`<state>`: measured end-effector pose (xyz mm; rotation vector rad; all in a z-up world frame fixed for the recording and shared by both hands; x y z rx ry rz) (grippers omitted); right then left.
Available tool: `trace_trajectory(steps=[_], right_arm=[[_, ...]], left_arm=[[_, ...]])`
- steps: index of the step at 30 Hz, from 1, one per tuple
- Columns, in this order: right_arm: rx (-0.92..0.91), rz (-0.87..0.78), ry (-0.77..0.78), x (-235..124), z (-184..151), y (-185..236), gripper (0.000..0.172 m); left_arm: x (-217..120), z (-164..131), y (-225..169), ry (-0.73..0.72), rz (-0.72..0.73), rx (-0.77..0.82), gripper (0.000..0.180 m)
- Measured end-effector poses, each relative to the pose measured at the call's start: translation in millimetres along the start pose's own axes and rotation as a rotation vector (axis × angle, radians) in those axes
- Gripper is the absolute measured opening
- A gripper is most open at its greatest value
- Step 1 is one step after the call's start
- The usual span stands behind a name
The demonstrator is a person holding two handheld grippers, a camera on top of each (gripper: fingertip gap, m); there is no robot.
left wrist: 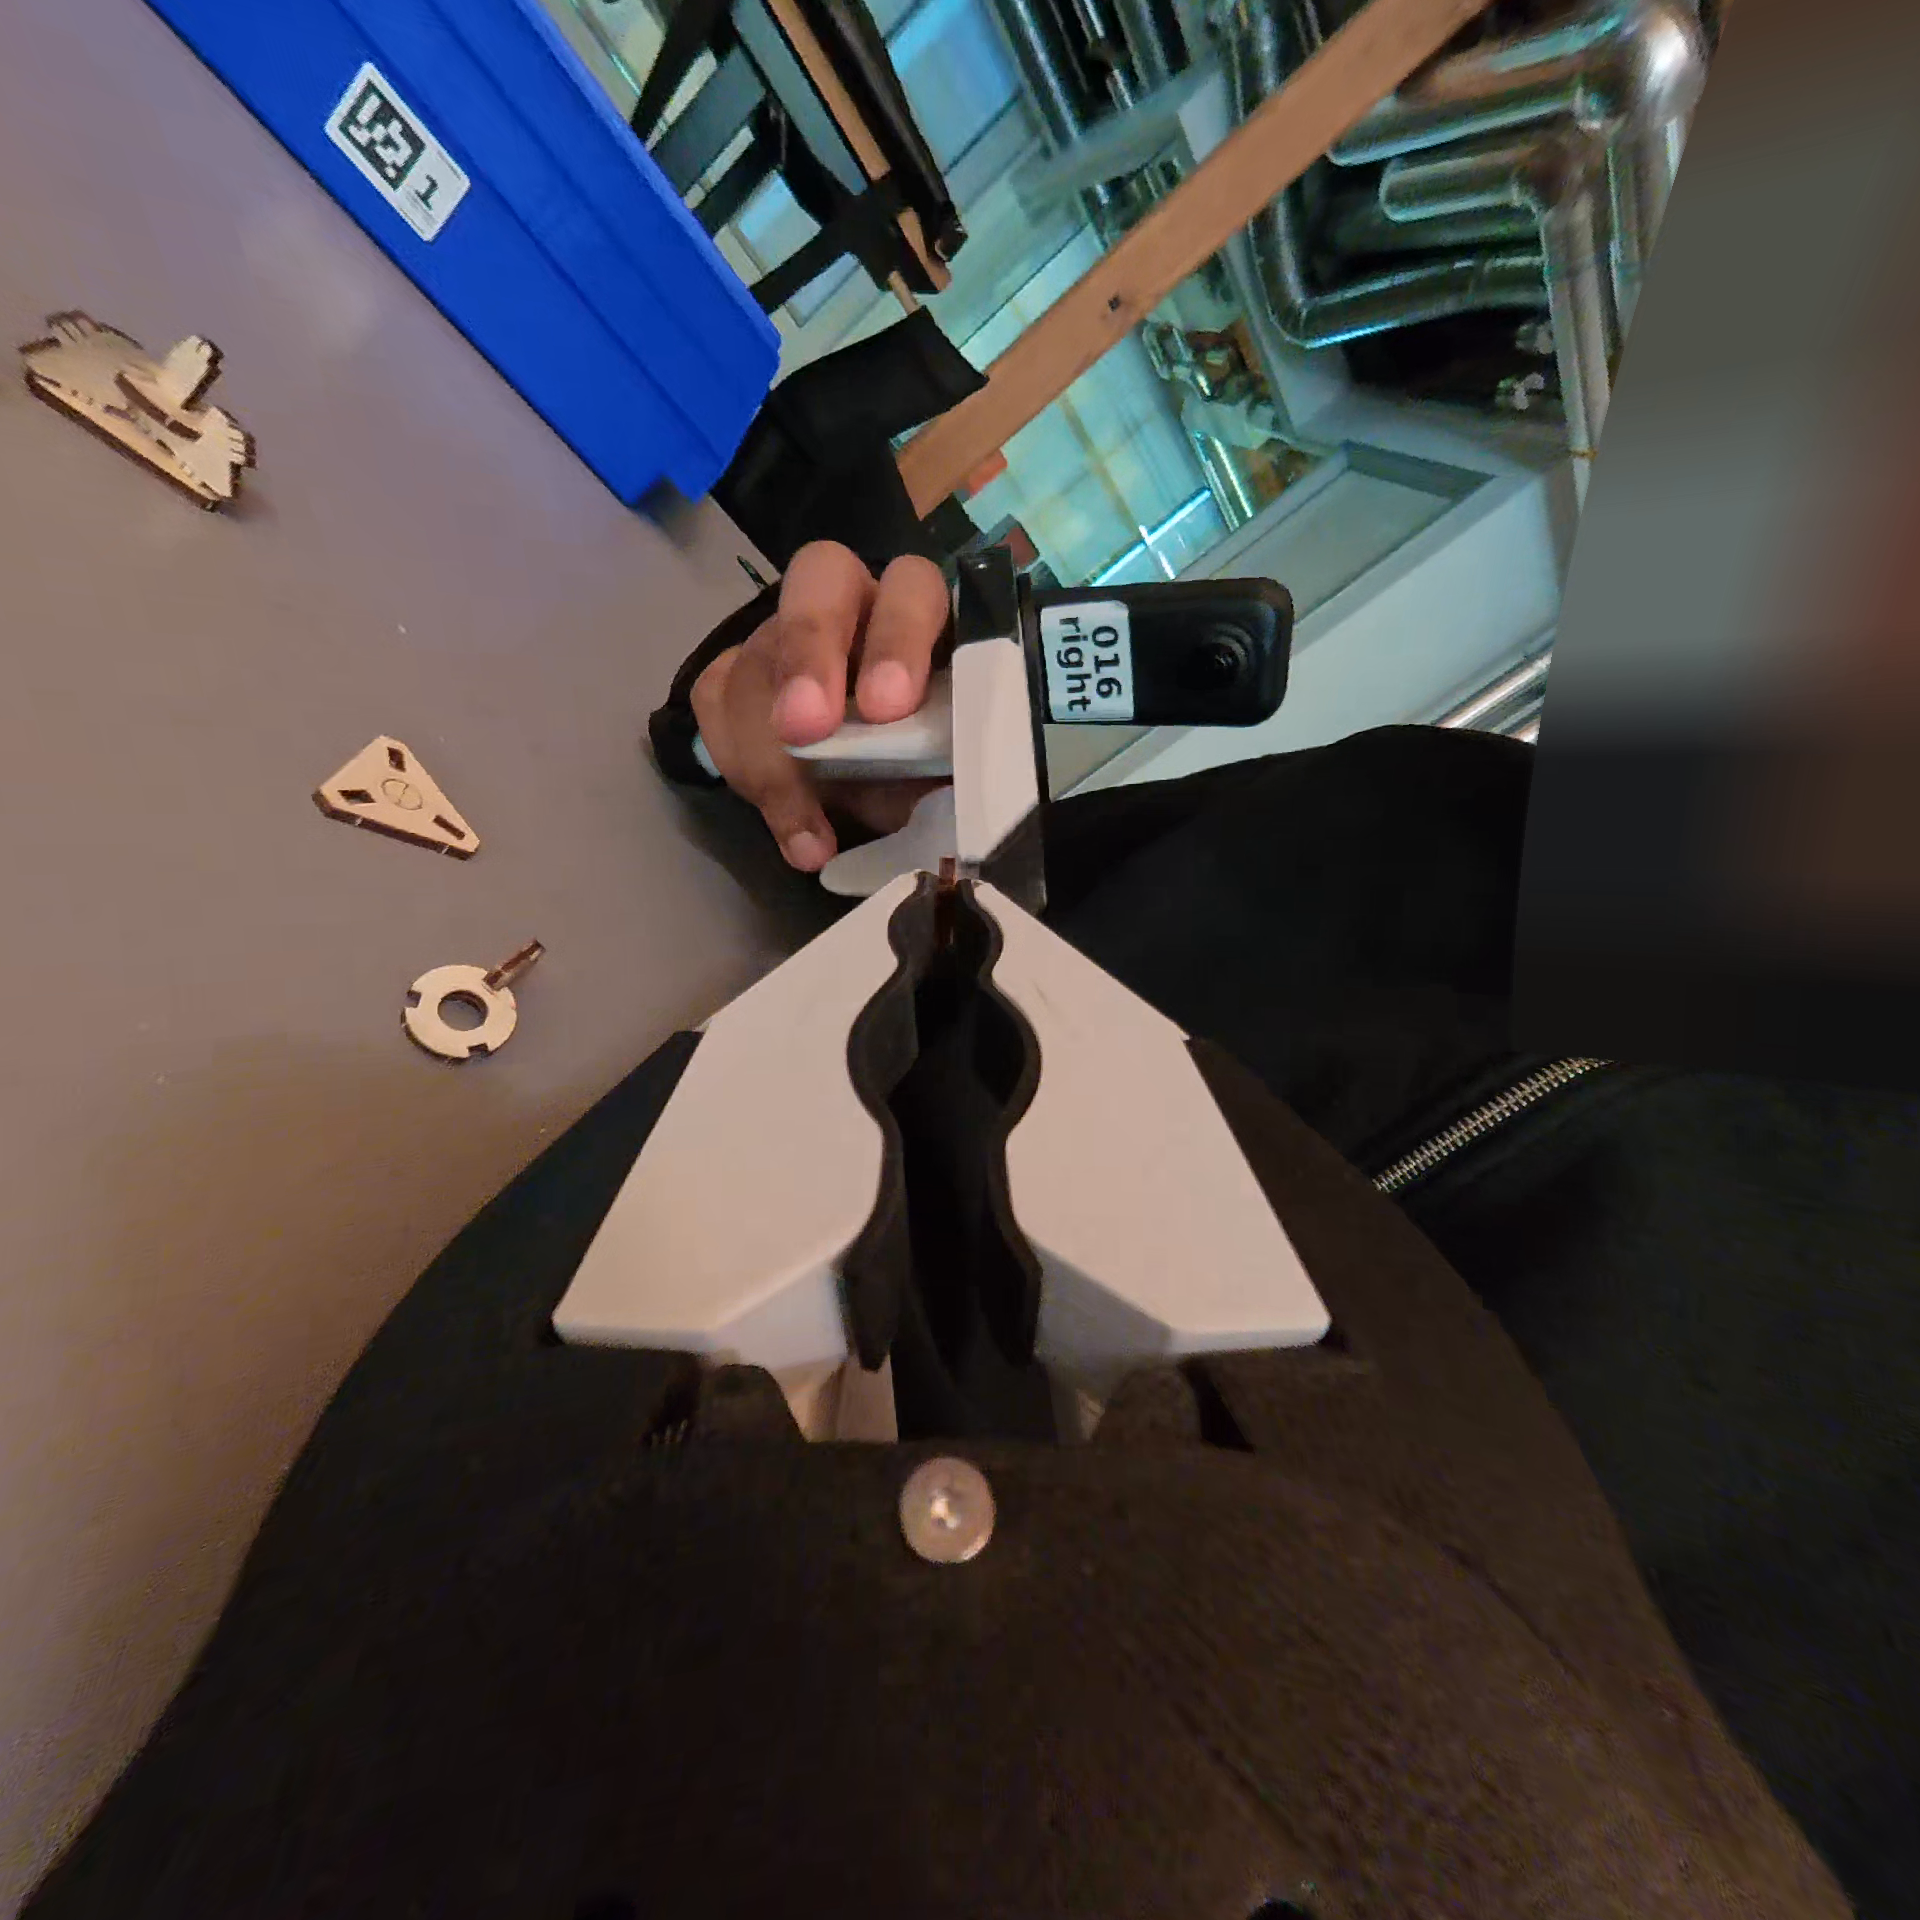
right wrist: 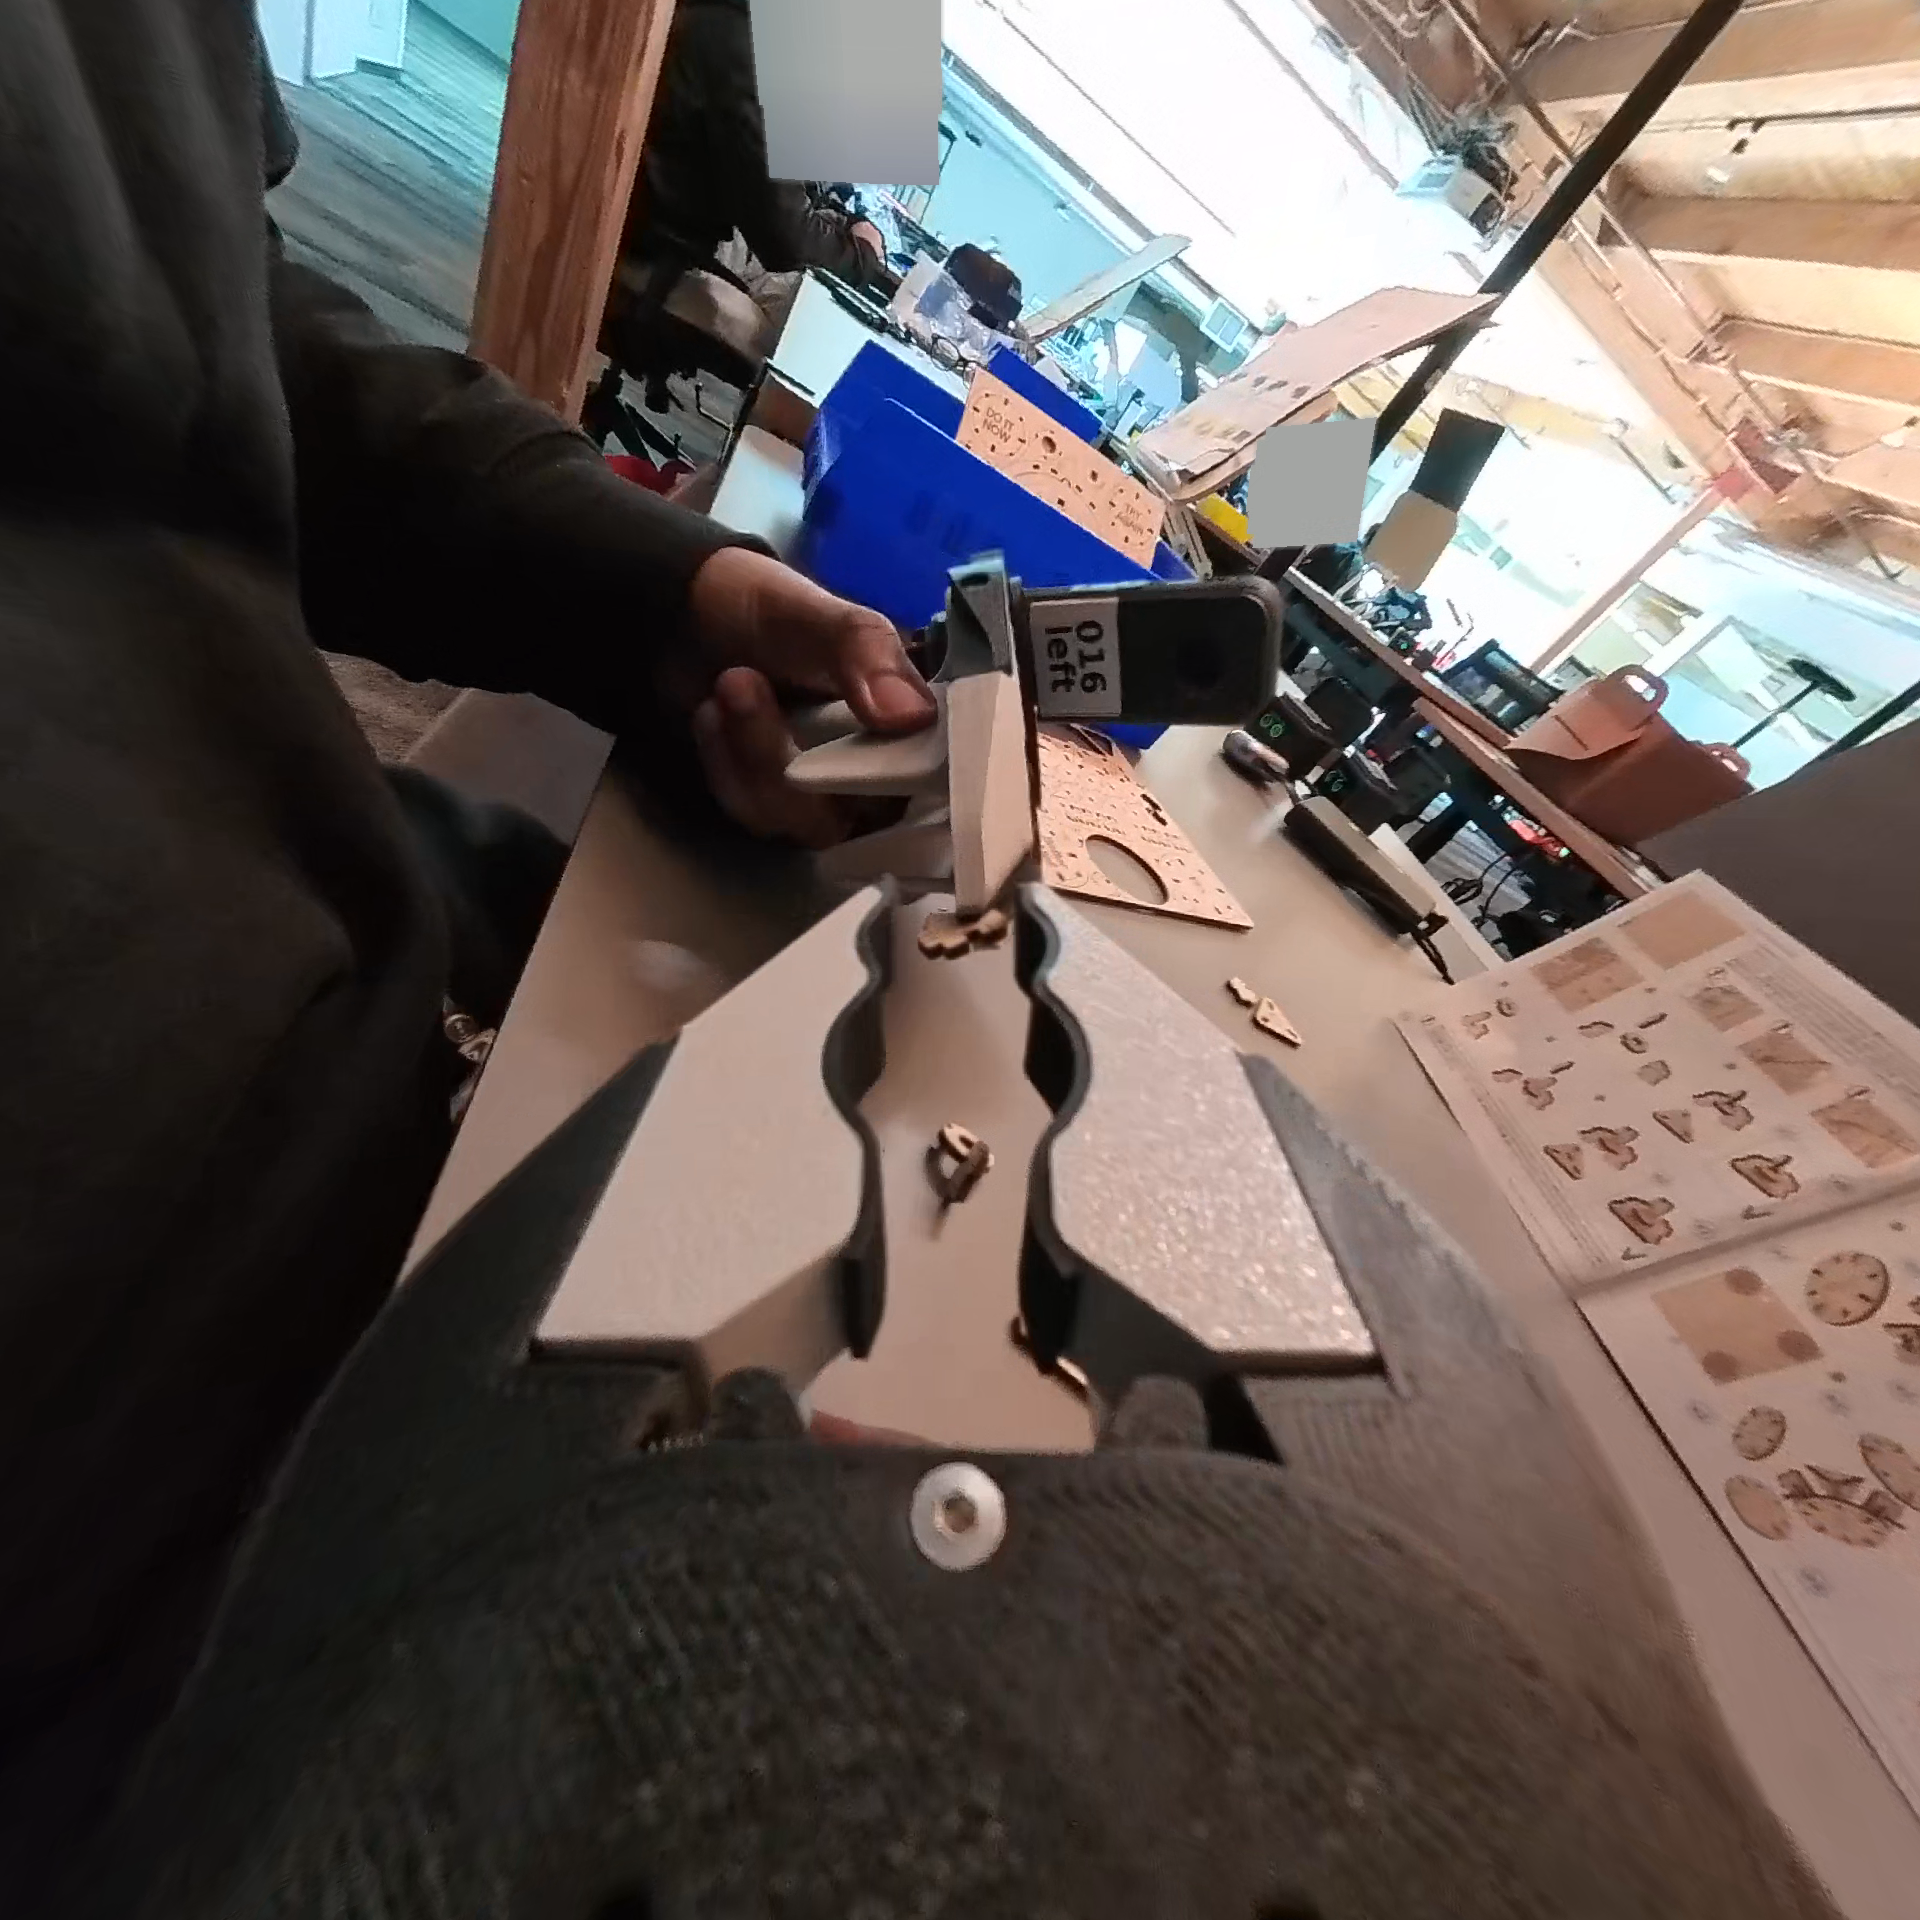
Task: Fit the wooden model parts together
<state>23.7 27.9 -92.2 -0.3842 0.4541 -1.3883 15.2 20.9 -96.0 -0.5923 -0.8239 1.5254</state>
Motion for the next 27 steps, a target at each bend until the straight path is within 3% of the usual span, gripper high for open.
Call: trace_trajectory(steps=[4, 7, 11, 15, 27], right_arm=[[-0.017, -0.005, -0.004, -1, 1, -1, 0.003], [-0.013, 0.005, -0.023, -2, 4, 1, 0.005], [0.016, 0.043, -0.004, 0, 0, 6, 0.03], [-0.04, 0.011, 0.003, 0, -1, 3, 0.016], [-0.118, -0.127, 0.037, 5, -3, -10, 0.015]], left_arm=[[1, -2, -2, 0.012, -0.024, -0.011, 0.0], [1, -3, -5, 0.018, -0.046, -0.009, 0.0], [0, -2, -7, 0.012, -0.067, -0.016, 0.001], [2, -3, -9, 0.02, -0.082, -0.019, 0.002], [-1, 7, -6, -0.055, -0.037, 0.034, 0.001]])
Point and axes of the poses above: each gripper's, where its closed fingertips meet, x out along the fingers, z out of its top, y = z × x across the jaws, the point moved 1 cm from there along -x, back along the fingers, and after that the axes turned 2 degrees about -z, right-handed, at the moved point
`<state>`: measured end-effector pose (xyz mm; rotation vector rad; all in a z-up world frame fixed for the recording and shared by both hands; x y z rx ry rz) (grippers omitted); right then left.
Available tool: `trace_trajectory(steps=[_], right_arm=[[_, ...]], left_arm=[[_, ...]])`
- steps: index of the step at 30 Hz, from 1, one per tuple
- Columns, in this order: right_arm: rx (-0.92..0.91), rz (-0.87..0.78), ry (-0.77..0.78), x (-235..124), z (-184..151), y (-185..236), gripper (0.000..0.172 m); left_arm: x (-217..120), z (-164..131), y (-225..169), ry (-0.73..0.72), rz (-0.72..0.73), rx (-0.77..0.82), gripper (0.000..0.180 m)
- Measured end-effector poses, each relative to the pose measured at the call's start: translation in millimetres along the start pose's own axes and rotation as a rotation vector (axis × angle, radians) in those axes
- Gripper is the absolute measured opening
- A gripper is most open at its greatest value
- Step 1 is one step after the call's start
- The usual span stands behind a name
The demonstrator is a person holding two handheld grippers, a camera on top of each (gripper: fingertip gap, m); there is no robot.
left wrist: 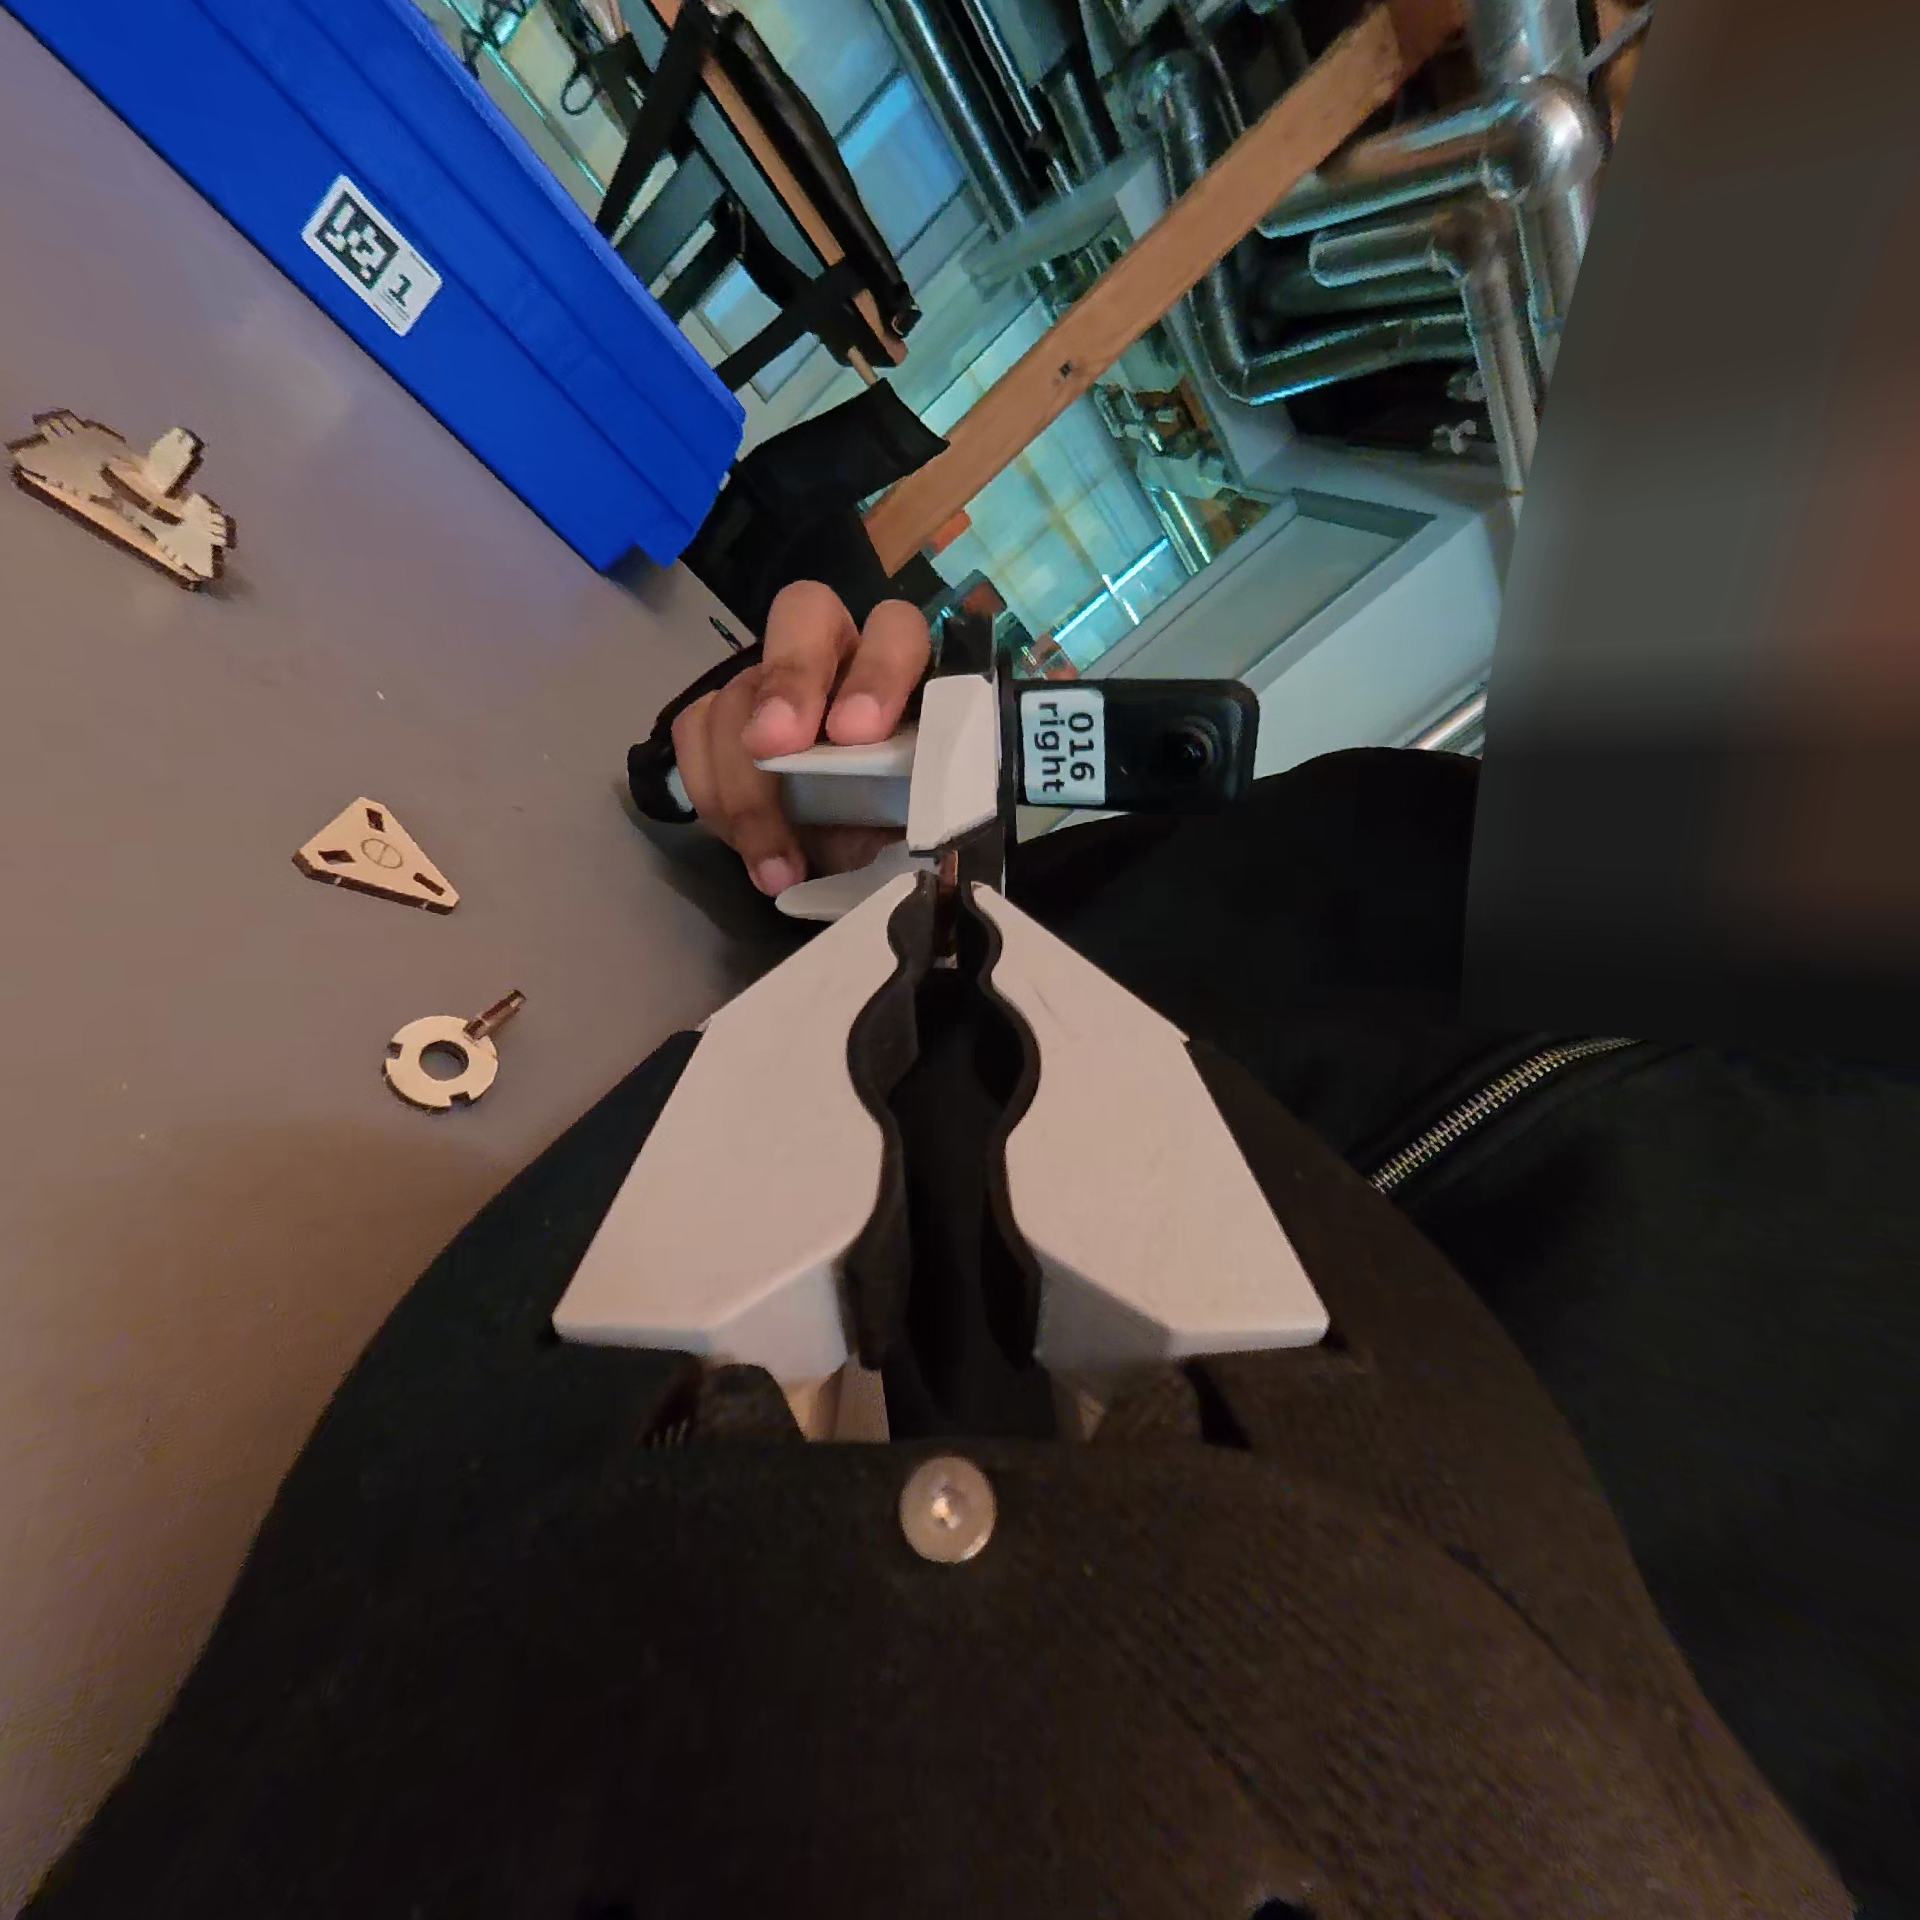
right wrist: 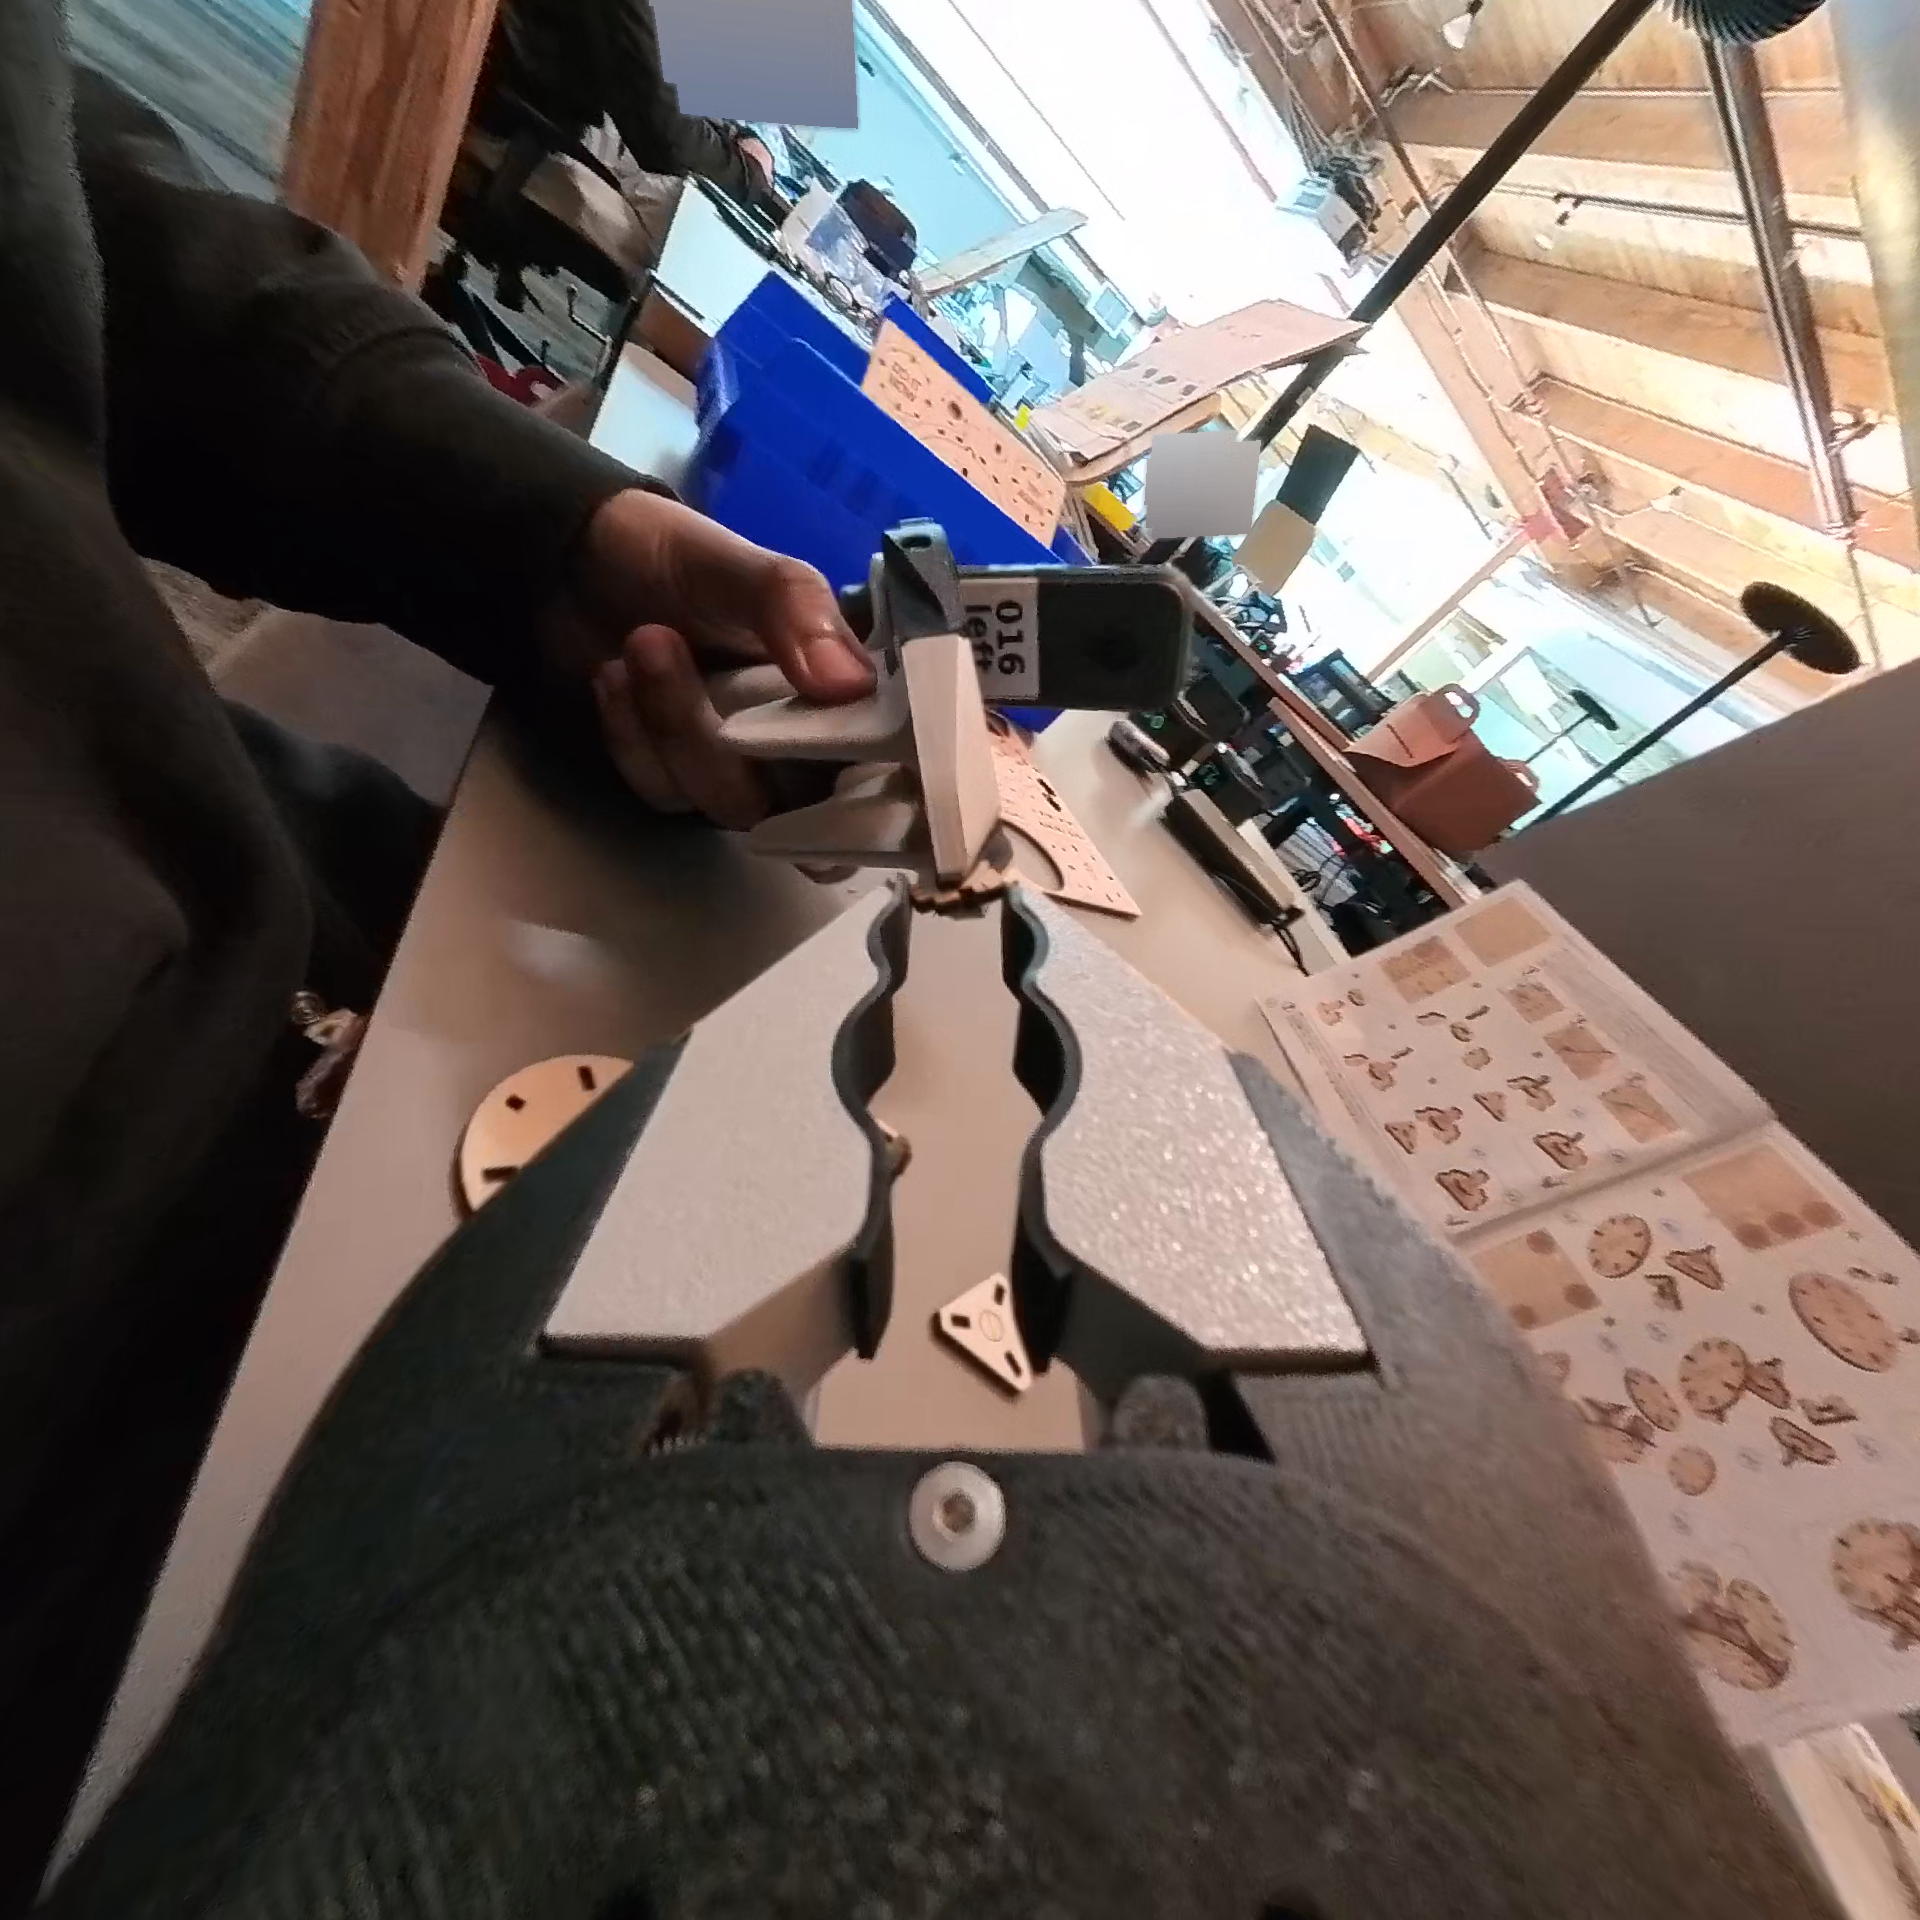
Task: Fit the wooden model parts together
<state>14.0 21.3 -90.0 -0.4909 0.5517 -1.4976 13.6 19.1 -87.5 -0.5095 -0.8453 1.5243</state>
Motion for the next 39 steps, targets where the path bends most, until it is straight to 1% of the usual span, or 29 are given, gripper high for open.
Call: trace_trajectory(steps=[4, 5, 6, 8, 9, 11, 13, 15, 17, 19, 21, 23, 28, 30, 32, 35, 39], right_arm=[[0.022, -0.026, 0.038, 3, -7, -4, 0.016], [0.05, -0.037, 0.046, 3, -10, -8, 0.019], [0.086, -0.054, 0.054, 2, -13, -13, 0.027], [0.19, -0.068, 0.09, 0, -21, -22, 0.031], [0.245, -0.059, 0.126, 0, -27, -25, 0.036], [0.331, -0.018, 0.234, -1, -41, -23, 0.039], [0.363, 0.023, 0.355, 0, -57, -17, 0.042], [0.369, 0.064, 0.437, 3, -68, -10, 0.043], [0.383, 0.114, 0.497, 7, -76, -3, 0.039], [0.448, 0.194, 0.54, 10, -80, 7, 0.035], [0.568, 0.26, 0.538, 15, -77, 13, 0.035], [0.655, 0.274, 0.538, 19, -77, 11, 0.034], [0.647, 0.288, 0.608, 21, -86, 17, 0.032], [0.633, 0.293, 0.627, 21, -88, 20, 0.026], [0.623, 0.282, 0.626, 21, -89, 18, 0.015], [0.62, 0.251, 0.579, 21, -84, 11, 0.015], [0.64, 0.17, 0.435, 21, -68, -9, 0.015]], left_arm=[[-4, 5, 5, -0.014, 0.07, 0.052, 0.001], [-8, 9, 5, -0.036, 0.087, 0.07, 0.001], [-13, 14, 6, -0.06, 0.117, 0.091, 0.001], [-25, 23, 13, -0.103, 0.216, 0.154, 0.0], [-32, 27, 17, -0.117, 0.277, 0.188, 0.001], [-40, 30, 23, -0.125, 0.361, 0.238, 0.001], [-42, 31, 27, -0.123, 0.401, 0.265, 0.001], [-41, 30, 30, -0.119, 0.409, 0.262, 0.001], [-41, 30, 30, -0.121, 0.407, 0.256, 0.001], [-42, 31, 30, -0.132, 0.404, 0.251, 0.0], [-43, 32, 30, -0.137, 0.402, 0.248, 0.0], [-43, 31, 30, -0.133, 0.403, 0.248, 0.0], [-42, 31, 30, -0.131, 0.403, 0.242, 0.0], [-43, 31, 30, -0.137, 0.401, 0.238, 0.0], [-44, 32, 30, -0.141, 0.401, 0.235, 0.0], [-44, 32, 30, -0.141, 0.407, 0.239, 0.0], [-42, 30, 32, -0.126, 0.442, 0.263, 0.0]])
Point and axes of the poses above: each gripper's, where its closed fingertips meet, x out along the fingers, z out of its top, y = z × x across the jaws, the point moved 1 cm from there along -x, back along the fingers, and after that the axes turned 2 degrees about -z, right-handed, at the moved point
